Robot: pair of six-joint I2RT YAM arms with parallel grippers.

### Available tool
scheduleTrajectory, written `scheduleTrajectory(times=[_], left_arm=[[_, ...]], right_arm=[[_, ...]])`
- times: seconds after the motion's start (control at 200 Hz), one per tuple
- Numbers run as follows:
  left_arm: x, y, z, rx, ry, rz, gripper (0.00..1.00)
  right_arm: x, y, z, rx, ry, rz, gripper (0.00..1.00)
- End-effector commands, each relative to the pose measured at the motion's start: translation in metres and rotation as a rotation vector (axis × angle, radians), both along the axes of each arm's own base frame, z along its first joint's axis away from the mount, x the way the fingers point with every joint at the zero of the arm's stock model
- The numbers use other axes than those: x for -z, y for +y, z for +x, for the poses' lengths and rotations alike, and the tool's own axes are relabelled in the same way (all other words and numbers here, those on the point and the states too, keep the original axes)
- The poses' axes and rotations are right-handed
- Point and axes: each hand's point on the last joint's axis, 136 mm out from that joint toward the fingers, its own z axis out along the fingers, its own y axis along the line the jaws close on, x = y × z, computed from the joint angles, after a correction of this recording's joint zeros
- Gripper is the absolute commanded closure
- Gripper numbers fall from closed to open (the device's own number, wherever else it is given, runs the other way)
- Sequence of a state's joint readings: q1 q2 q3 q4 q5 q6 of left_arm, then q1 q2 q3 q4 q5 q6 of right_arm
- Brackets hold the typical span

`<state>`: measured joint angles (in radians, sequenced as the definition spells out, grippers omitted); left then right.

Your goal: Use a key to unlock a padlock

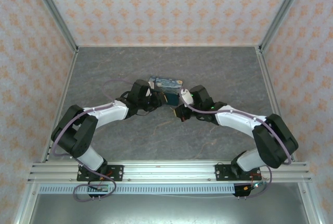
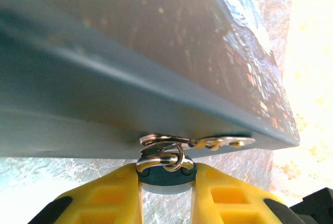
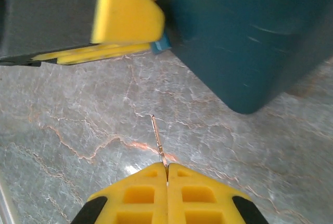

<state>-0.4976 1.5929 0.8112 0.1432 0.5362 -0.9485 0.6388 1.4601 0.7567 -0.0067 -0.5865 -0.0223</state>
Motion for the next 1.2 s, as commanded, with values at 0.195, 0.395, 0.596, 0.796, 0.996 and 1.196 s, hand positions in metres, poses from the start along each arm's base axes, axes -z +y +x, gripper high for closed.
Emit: scheduleTrajectory(times=[0.195, 0.395, 0.596, 0.796, 0.996, 1.196], left_arm=[[-0.017, -0.007, -0.002, -0.022, 0.035, -0.059, 0.78], [-0.02, -0.006, -0.002, -0.028, 0.031, -0.058, 0.78], [-0.019, -0.006, -0.003, -0.027, 0.036, -0.056, 0.78], [-0.018, -0.005, -0.004, -0.026, 0.038, -0.052, 0.78], [-0.018, -0.005, -0.004, -0.025, 0.037, -0.05, 0.78], [-0.018, -0.005, -0.004, -0.027, 0.037, -0.049, 0.78]], right_arm=[[-0.004, 0.01, 0.02, -0.002, -0.082, -0.028, 1.0], [0.001, 0.01, 0.025, 0.015, -0.086, -0.043, 1.0], [-0.001, 0.016, 0.027, 0.012, -0.09, -0.025, 1.0], [0.002, 0.021, 0.028, 0.007, -0.082, -0.031, 1.0], [0.007, 0.019, 0.031, 0.022, -0.079, -0.053, 1.0], [0.012, 0.017, 0.031, 0.032, -0.071, -0.069, 1.0]])
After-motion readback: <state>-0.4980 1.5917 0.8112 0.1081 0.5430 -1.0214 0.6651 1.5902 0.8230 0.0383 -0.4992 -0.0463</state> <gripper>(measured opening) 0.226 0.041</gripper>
